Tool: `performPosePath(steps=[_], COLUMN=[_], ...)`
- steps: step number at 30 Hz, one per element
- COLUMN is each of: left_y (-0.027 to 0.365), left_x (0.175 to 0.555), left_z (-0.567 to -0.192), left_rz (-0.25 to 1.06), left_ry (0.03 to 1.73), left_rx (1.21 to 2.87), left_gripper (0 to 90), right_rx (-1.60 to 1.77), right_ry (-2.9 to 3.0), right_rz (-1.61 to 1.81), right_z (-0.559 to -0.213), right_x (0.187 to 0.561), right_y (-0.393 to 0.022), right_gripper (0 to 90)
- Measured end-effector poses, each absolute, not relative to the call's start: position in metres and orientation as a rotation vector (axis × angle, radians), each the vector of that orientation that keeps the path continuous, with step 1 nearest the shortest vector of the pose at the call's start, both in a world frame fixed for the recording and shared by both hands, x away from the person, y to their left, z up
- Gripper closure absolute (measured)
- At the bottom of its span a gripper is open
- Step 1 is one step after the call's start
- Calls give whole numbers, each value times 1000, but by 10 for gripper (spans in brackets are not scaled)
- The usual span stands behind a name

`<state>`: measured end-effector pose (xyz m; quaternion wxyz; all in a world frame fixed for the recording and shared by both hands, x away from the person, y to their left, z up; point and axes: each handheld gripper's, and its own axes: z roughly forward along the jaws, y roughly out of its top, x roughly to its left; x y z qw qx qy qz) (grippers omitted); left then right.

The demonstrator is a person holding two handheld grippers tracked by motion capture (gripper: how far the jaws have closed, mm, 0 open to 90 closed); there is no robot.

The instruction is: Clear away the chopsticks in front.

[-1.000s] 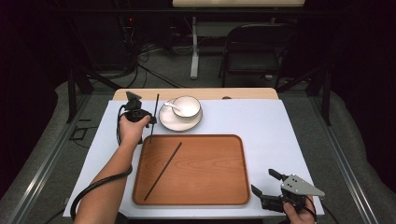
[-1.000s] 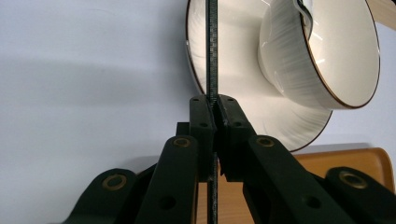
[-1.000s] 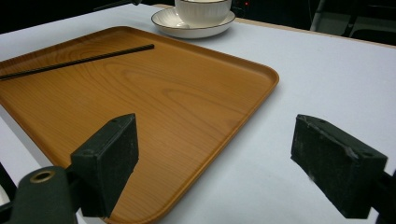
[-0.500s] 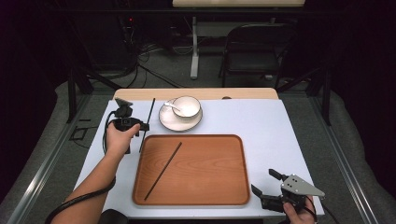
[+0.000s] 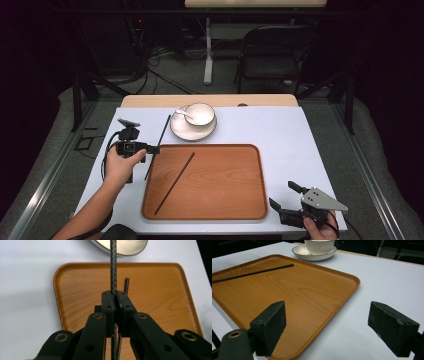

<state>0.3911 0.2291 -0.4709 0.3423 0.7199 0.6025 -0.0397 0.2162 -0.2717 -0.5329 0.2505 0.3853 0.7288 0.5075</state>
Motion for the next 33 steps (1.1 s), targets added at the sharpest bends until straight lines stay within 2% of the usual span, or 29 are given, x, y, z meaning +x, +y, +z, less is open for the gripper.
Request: performPosePath(steps=[12, 17, 33], left_y=[218, 212, 201], left_x=[355, 345, 332], left_z=[-480, -486, -520], left_rz=[-135, -106, -182], left_ry=[1497, 1478, 1484], left_rx=[1930, 1974, 2059], left_gripper=[858, 858, 858], right_rx=[1049, 1050, 1053], right_ry=[1984, 1984, 1983], right_rz=[1378, 1378, 1376], right_z=[-533, -533, -533], right_x=[216, 216, 216], right_y=[-271, -272, -272], right_gripper=[145, 145, 145])
